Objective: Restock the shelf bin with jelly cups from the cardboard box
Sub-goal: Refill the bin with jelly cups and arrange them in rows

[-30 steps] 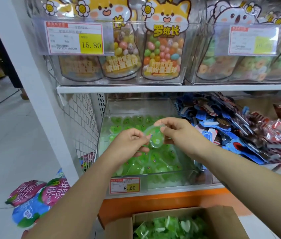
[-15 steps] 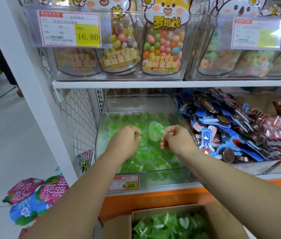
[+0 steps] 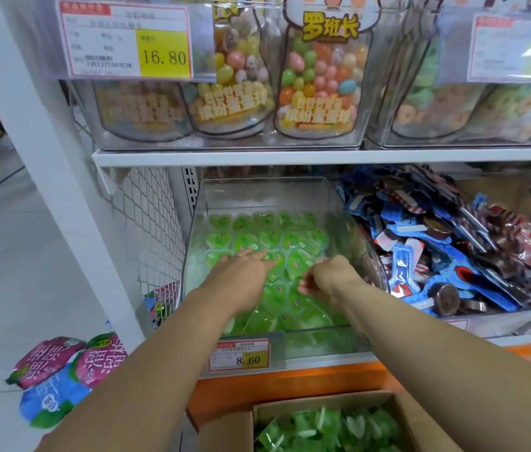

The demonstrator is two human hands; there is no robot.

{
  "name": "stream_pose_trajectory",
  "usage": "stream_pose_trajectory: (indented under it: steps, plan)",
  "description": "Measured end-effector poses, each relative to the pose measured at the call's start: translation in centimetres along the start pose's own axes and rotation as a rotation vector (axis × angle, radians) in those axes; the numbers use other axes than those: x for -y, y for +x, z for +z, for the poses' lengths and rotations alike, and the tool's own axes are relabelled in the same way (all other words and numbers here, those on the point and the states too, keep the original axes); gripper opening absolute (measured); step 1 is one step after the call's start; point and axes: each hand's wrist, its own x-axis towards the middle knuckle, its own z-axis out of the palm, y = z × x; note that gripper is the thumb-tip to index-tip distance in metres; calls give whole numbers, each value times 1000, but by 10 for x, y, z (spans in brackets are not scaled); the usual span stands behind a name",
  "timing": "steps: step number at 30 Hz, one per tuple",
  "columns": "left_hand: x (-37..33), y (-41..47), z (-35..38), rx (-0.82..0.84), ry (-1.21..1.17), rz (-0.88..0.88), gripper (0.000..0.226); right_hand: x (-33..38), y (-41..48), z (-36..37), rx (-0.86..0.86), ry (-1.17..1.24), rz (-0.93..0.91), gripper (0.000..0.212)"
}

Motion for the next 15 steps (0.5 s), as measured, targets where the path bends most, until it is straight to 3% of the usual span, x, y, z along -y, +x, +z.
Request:
stream_pose_trajectory:
  steps: [9,13,15]
  plan:
    - [0,1,-1,24,-23,-3,68,-3,0,-4,48,-31,-34,21]
    - [-1,-9,-11,-15,-51,8,69,4,-19,-17,108,-424,-152,19]
    - [-2,-17,-17,-75,-75,28,64,10,-31,-29,126,-785,-301,38]
